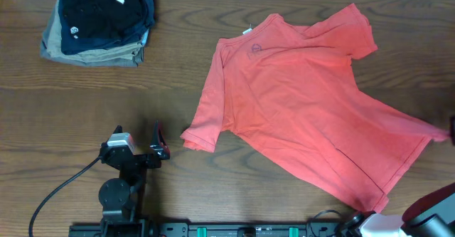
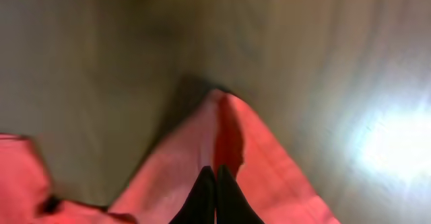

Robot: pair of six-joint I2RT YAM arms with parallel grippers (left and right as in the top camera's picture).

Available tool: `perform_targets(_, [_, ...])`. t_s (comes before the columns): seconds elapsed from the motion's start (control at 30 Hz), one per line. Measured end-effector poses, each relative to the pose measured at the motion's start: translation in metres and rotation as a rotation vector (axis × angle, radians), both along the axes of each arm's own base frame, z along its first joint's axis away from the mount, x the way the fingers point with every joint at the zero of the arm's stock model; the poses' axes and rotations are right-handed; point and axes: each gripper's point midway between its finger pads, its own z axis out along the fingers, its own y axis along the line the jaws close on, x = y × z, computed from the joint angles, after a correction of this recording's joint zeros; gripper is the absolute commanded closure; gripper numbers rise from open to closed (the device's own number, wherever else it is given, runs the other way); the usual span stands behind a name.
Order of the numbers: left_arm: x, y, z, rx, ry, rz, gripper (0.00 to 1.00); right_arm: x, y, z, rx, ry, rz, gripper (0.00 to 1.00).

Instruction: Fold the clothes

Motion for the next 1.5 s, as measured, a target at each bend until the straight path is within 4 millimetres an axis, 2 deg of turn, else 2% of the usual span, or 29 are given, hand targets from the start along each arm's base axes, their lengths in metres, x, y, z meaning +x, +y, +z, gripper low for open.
perform_targets(0.07, [0.0,0.0,0.0,0.0,0.0,0.0,0.02,0.012,-0.001,0.005,-0.026,-0.035,0.022,0.99])
perform_targets(0.17, [0.0,0.0,0.0,0.0,0.0,0.0,0.02,0.042,-0.001,0.016,-0.086,-0.11,0.079,0.99])
perform_targets(0.33, [0.0,0.0,0.0,0.0,0.0,0.0,0.02,0.114,0.002,0.053,-0.262,-0.308,0.199,0.98])
perform_targets(0.4, [0.0,0.0,0.0,0.0,0.0,0.0,0.02,0.133,0.009,0.061,-0.291,-0.35,0.231,0.99])
perform_targets(0.53, [0.0,0.0,0.0,0.0,0.0,0.0,0.02,0.167,0.016,0.071,-0.335,-0.352,0.259,0.99])
perform_targets(0.63, [0.0,0.0,0.0,0.0,0.0,0.0,0.02,0.182,0.006,0.068,-0.347,-0.275,0.251,0.99])
perform_targets(0.8, [0.0,0.0,0.0,0.0,0.0,0.0,0.02,0.178,-0.026,0.059,-0.34,-0.04,0.217,0.98])
perform_targets(0.87, [0.0,0.0,0.0,0.0,0.0,0.0,0.02,0.174,-0.042,0.066,-0.355,0.036,0.208,0.98])
perform_targets(0.97, [0.0,0.0,0.0,0.0,0.0,0.0,0.02,0.168,-0.06,0.088,-0.394,0.074,0.202,0.96])
perform_targets(1.03, [0.0,0.0,0.0,0.0,0.0,0.0,0.02,0.162,-0.067,0.105,-0.422,0.079,0.189,0.74])
perform_targets(1.07, [0.0,0.0,0.0,0.0,0.0,0.0,0.02,0.161,-0.071,0.115,-0.441,0.073,0.182,0.66])
perform_targets(1.1, [0.0,0.0,0.0,0.0,0.0,0.0,0.02,0.16,-0.073,0.121,-0.454,0.072,0.18,0.52])
perform_targets(1.13, [0.0,0.0,0.0,0.0,0.0,0.0,0.02,0.157,-0.075,0.125,-0.462,0.078,0.178,0.3])
perform_targets(1.17, [0.0,0.0,0.0,0.0,0.0,0.0,0.02,0.154,-0.076,0.125,-0.46,0.086,0.175,0.13])
perform_targets(1.2, [0.0,0.0,0.0,0.0,0.0,0.0,0.02,0.151,-0.075,0.123,-0.451,0.101,0.182,0.01])
perform_targets(1.5, [0.0,0.0,0.0,0.0,0.0,0.0,0.02,0.131,-0.044,0.098,-0.288,0.179,0.263,0.01])
